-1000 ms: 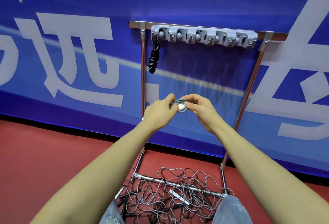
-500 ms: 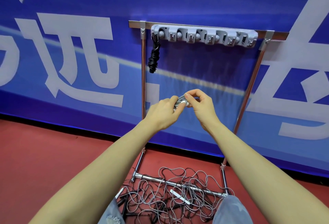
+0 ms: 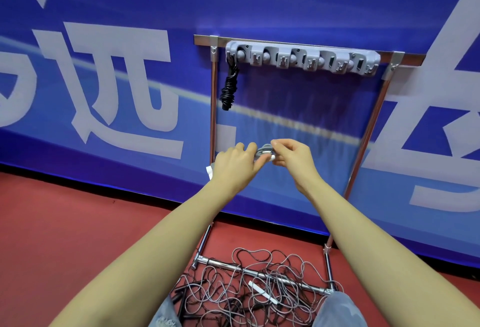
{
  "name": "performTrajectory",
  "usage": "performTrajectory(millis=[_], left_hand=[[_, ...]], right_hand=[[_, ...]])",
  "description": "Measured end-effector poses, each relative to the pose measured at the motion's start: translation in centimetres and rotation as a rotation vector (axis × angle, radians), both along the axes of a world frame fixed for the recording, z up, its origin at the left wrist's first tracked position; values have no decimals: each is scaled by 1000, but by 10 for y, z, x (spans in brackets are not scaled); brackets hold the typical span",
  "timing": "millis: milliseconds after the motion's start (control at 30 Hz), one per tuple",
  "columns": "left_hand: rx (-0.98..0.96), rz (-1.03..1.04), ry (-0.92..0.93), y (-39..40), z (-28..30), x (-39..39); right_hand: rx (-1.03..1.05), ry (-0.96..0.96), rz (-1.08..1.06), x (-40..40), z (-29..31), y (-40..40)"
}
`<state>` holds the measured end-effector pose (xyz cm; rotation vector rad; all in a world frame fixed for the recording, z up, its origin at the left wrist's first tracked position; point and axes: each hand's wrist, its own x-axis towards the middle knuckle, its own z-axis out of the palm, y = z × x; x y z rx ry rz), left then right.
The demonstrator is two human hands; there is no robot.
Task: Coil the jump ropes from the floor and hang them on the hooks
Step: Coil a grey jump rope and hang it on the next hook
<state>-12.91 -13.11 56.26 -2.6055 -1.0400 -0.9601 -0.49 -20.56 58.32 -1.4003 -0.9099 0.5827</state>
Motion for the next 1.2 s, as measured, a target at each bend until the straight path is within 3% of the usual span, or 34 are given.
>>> performTrajectory(millis=[100, 233, 300, 400, 467, 533, 600, 767, 900, 1000, 1100, 1200], left_hand=[[183, 26, -6, 6, -3, -2], [198, 29, 128, 3, 2, -1], [112, 32, 227, -2, 3, -2], [-57, 36, 271, -6, 2, 1], [-185, 2, 215, -11, 5, 5], [-352, -36, 125, -12, 12, 8], [-434, -42, 58, -11, 19, 9], [-351, -23, 28, -15, 30, 11], [-353, -20, 10, -14, 30, 10], [-335, -11, 33, -14, 27, 8], [-281, 10, 80, -13, 22, 4], [-216, 19, 86, -11, 21, 2]], right_hand=[[-114, -85, 4, -2, 11, 2], [-201, -125, -31, -3, 17, 3], [-206, -280, -92, -4, 15, 5], [-256, -764, -187, -7, 12, 6], [-232, -968, -238, -10, 13, 4], [-161, -1057, -273, -12, 13, 3], [-91, -1084, -297, -12, 12, 3], [103, -966, -335, -12, 11, 9], [223, -1264, -414, -8, 12, 12], [221, -1343, -405, -6, 13, 15], [195, -1315, -408, -6, 17, 18], [73, -1092, -392, -9, 23, 18]])
